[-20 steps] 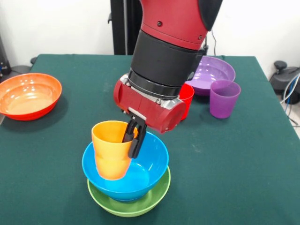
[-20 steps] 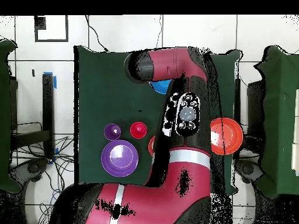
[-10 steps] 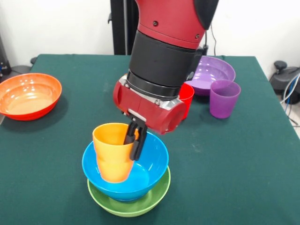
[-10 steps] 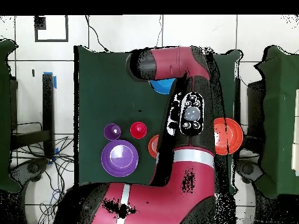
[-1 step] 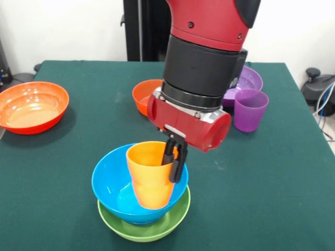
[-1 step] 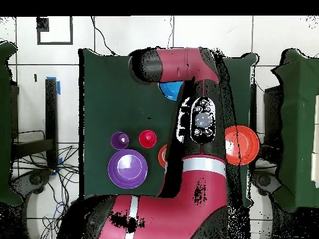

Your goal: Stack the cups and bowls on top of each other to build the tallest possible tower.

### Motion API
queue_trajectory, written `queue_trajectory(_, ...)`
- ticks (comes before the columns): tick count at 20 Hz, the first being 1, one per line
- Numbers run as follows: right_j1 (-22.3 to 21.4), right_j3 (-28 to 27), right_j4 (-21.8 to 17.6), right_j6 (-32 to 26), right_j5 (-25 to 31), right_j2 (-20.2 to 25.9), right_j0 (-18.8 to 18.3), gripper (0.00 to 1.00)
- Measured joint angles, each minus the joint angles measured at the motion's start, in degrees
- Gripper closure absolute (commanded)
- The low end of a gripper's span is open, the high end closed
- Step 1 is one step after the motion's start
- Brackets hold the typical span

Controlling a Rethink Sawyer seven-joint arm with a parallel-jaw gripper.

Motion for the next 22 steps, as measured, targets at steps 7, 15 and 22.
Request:
queue_trajectory(7,0.0,0.0,0.9,0.0,0.0,0.4,0.5,1.0)
queue_trajectory(15,0.0,0.0,0.9,0.0,0.0,0.5,0.5,1.0)
queue_trajectory(22,0.0,0.0,0.7,0.0,0.3,0.6,0.4,1.0)
